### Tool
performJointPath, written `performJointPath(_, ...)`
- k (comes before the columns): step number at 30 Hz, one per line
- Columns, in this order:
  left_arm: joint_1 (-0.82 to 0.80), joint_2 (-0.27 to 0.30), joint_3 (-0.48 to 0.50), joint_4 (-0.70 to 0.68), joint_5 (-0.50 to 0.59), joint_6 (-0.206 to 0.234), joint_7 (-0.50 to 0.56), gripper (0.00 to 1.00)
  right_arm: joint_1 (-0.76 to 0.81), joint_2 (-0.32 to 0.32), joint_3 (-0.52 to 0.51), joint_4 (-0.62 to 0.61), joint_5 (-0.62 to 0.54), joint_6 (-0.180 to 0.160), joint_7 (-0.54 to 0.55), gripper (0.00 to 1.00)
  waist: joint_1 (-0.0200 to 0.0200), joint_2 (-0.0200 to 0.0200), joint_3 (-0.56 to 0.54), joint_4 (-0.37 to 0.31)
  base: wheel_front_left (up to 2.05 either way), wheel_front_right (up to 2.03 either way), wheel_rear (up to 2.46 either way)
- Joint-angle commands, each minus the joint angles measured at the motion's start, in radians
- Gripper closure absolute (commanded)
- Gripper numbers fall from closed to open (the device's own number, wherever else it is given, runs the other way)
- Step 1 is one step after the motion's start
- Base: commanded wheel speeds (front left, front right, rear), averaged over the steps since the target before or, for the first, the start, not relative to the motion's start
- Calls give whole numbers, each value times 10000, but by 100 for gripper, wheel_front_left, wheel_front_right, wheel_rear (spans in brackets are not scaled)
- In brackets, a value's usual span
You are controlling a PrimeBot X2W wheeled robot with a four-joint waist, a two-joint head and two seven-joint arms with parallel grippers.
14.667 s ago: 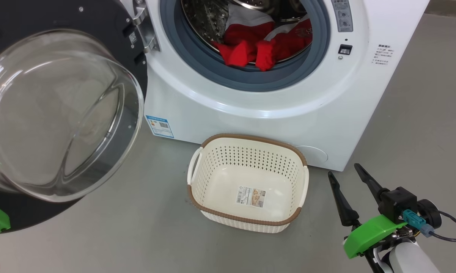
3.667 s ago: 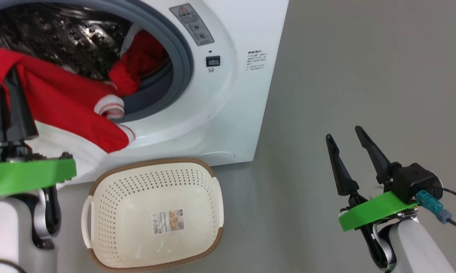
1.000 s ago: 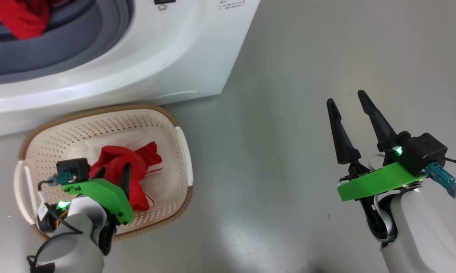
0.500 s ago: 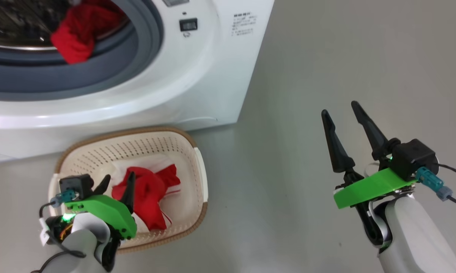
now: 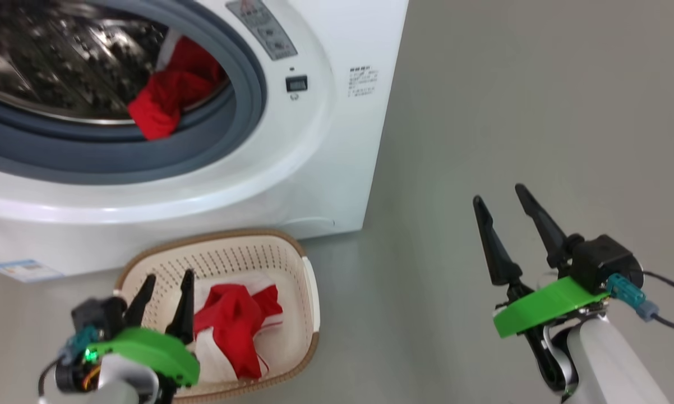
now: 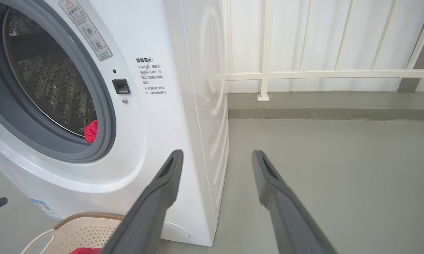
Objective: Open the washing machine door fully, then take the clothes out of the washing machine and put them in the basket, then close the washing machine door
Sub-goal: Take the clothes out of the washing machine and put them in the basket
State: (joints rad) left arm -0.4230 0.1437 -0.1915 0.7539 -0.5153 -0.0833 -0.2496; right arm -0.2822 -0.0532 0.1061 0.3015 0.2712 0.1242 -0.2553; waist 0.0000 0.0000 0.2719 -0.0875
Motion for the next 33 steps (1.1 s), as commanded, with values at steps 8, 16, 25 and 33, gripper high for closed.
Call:
performJointPath(8,1679,190,1142,-2123,597,297,-121,0,490,30,185,-125,-162,65,-65,0,0,0,-1248,-66,0,0,0)
performJointPath(16,2957,13,1781,-3726,1086,405,-121,0,937,30,141,-132,-235,65,-65,0,0,0,-2131,-189,0,0,0)
performJointPath(25,3942,-125,2305,-4974,1268,415,-122,0,1430,30,55,-265,-265,65,-65,0,0,0,-2675,-363,0,0,0)
performJointPath(33,4529,-211,2569,-5781,1663,316,-122,0,1736,30,-2,-497,-291,65,-65,0,0,0,-2933,-472,0,0,0)
